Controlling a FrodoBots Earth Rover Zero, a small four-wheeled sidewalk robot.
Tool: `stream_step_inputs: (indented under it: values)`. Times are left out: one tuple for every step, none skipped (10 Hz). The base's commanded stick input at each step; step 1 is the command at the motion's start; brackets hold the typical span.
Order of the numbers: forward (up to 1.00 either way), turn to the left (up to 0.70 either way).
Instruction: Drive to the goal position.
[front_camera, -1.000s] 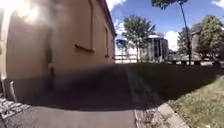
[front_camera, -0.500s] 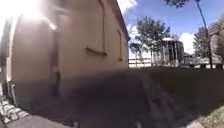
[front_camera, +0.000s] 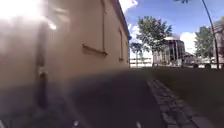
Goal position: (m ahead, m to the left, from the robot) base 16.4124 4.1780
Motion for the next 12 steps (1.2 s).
stream_step_inputs:
  values:
    - [0.7,0.0]
    - [0.7,-0.22]
    - [0.7,-0.35]
    - [0.7,-0.35]
    - [0.7,-0.35]
    - [0.7,-0.35]
    - [0.7,-0.35]
    - [0.7,-0.35]
    - [0.7,-0.35]
    - [0.7,-0.35]
    - [0.7,-0.35]
    - [0.7,-0.24]
